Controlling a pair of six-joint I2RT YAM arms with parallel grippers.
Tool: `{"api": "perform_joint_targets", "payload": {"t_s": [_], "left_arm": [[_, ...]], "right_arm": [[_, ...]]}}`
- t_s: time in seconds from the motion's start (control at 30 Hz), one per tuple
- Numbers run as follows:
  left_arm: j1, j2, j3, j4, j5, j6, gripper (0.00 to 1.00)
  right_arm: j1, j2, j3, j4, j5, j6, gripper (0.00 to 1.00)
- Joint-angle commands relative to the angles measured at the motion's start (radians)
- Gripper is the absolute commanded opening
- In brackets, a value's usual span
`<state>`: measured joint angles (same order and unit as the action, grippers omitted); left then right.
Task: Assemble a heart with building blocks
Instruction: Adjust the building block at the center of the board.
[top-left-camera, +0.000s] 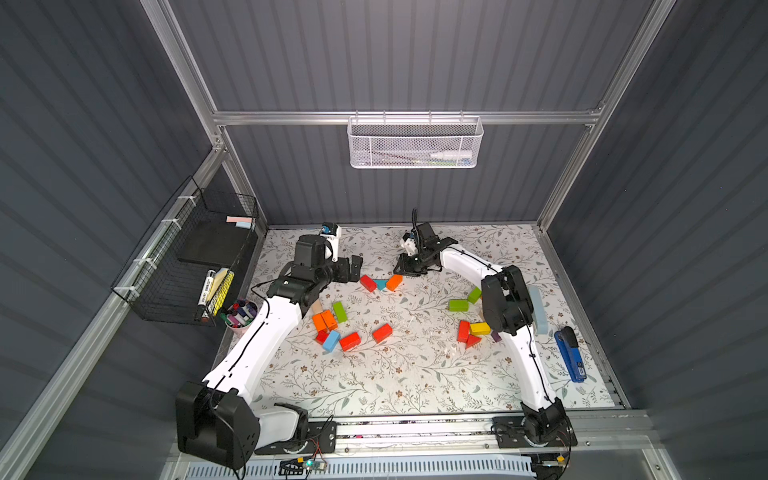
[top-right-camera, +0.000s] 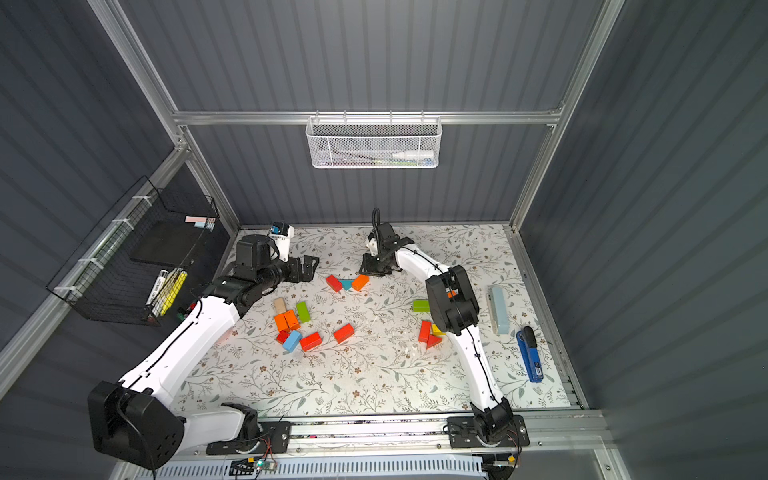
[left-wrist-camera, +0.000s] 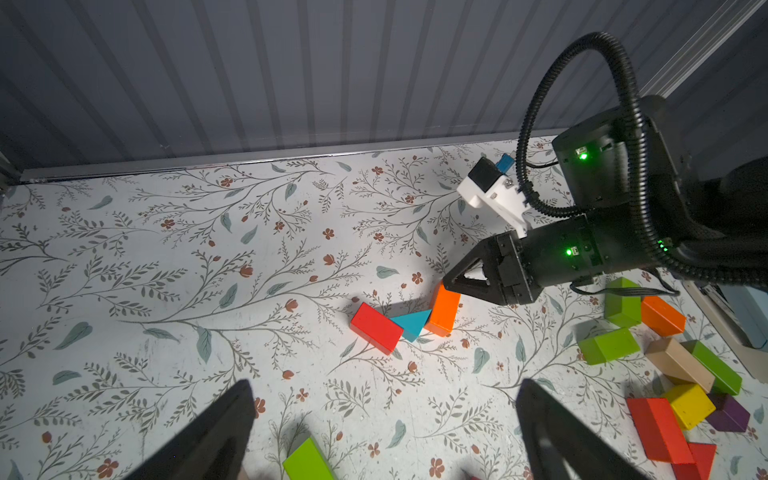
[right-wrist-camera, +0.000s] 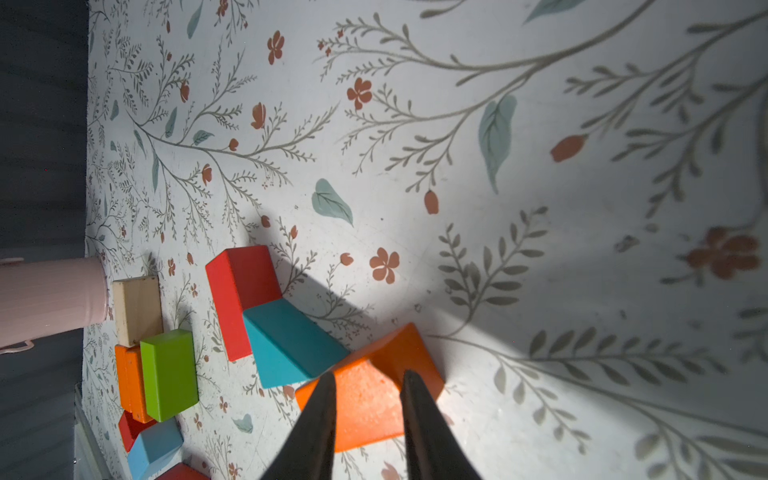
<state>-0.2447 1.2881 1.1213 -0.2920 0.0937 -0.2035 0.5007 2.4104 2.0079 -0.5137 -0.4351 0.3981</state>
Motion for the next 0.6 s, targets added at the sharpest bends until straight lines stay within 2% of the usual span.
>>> {"api": "perform_joint_targets", "payload": {"t_s": [0.0,0.27,0.43,0.57], "left_arm": [[0.008,0.005,-0.005,0.008,0.017,-0.008,0.99],[0.008,0.005,-0.006,0.008,0.016,-0.008,0.99],[0.009,0.004,-0.006,0.007,0.014,-0.009,0.99],[0.008,0.002,-0.005,0.008,0.012,-0.009,0.99]], "right_arm": [[0.001,-0.023,-0.015,-0.004,-0.021,0.006,0.30],[0.001,-0.030,-0.023,0.001,-0.020,0.012,0.30],[-0.002,-0.075,-0.073,0.036,0.081,0.023,0.30],[-0.007,-0.129,-0.134,0.048,0.108,0.003,0.30]]}}
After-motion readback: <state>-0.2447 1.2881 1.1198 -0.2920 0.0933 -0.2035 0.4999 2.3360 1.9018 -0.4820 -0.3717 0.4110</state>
